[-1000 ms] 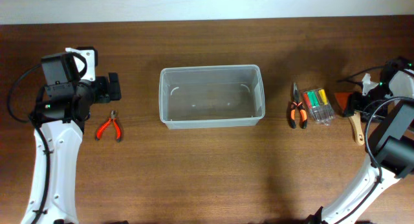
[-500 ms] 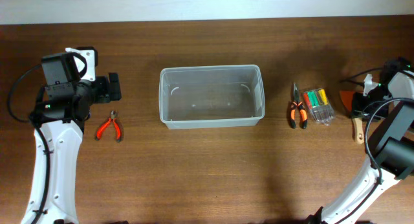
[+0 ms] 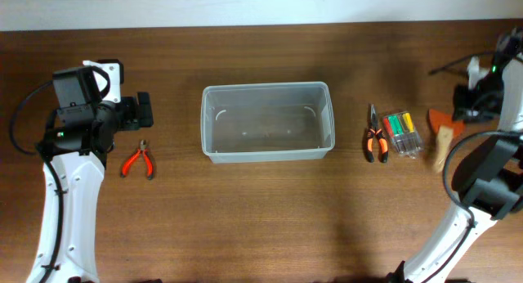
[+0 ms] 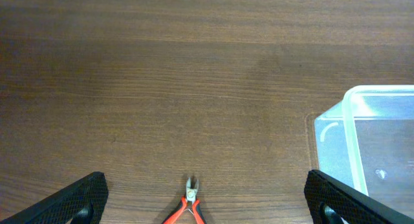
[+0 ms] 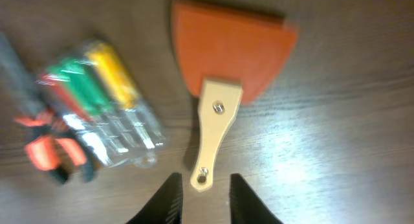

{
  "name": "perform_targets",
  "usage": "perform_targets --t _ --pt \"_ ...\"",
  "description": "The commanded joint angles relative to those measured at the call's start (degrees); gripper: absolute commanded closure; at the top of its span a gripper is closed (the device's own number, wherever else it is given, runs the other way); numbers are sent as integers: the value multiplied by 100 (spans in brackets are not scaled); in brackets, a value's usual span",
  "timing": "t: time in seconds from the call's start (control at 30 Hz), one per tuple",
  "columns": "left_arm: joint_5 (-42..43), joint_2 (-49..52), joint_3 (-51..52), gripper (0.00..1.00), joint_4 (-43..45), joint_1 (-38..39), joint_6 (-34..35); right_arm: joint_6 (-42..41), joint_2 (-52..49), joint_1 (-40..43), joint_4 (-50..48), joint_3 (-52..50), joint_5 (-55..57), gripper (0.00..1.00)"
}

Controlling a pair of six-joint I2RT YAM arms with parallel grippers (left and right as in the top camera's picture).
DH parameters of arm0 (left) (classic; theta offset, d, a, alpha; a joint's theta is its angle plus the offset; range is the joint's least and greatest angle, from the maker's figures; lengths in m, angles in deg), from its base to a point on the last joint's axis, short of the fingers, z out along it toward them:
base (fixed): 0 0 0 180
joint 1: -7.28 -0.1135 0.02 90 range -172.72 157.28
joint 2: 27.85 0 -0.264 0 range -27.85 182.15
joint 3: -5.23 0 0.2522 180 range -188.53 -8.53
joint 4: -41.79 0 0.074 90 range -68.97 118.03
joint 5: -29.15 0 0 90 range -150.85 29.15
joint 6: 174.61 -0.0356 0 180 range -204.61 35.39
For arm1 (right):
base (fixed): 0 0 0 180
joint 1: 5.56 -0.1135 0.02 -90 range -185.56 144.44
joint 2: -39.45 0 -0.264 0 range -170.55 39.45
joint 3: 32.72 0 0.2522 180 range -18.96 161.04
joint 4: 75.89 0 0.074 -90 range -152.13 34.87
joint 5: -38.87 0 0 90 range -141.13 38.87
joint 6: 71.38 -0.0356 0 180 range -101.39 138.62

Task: Pack container
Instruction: 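Close the right gripper on the scraper's wooden handle and lift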

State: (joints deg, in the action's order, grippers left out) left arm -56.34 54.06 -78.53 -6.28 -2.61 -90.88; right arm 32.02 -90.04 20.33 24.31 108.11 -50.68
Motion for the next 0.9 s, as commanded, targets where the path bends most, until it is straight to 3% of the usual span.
perform_targets --t 0.0,0.1,0.23,0.3,0.33,0.5,0.57,0.7,0.87 --pt "22 15 -76 1 11 -13 -74 -31 501 -522 407 1102 -15 77" --pt "20 17 -76 1 11 -13 -74 -44 636 -1095 544 1954 179 73" --pt "20 15 -76 1 11 -13 -74 -378 612 -1093 758 1810 177 71" --pt "20 17 -76 1 11 -13 -74 -601 605 -898 717 1325 177 57" --pt "20 15 -76 1 11 -13 -74 -697 601 -772 612 999 177 55" --pt "20 15 -76 1 11 -13 -74 -984 601 -66 -455 -1123 -177 53" --pt "22 17 -76 1 11 -13 -74 -955 601 -9 -671 -1482 -170 51" --pt "20 17 -76 1 11 -13 -74 -942 601 155 -1602 -2498 -83 30" --pt "22 15 -76 1 11 -13 -74 -942 601 302 -2184 -2997 -262 30"
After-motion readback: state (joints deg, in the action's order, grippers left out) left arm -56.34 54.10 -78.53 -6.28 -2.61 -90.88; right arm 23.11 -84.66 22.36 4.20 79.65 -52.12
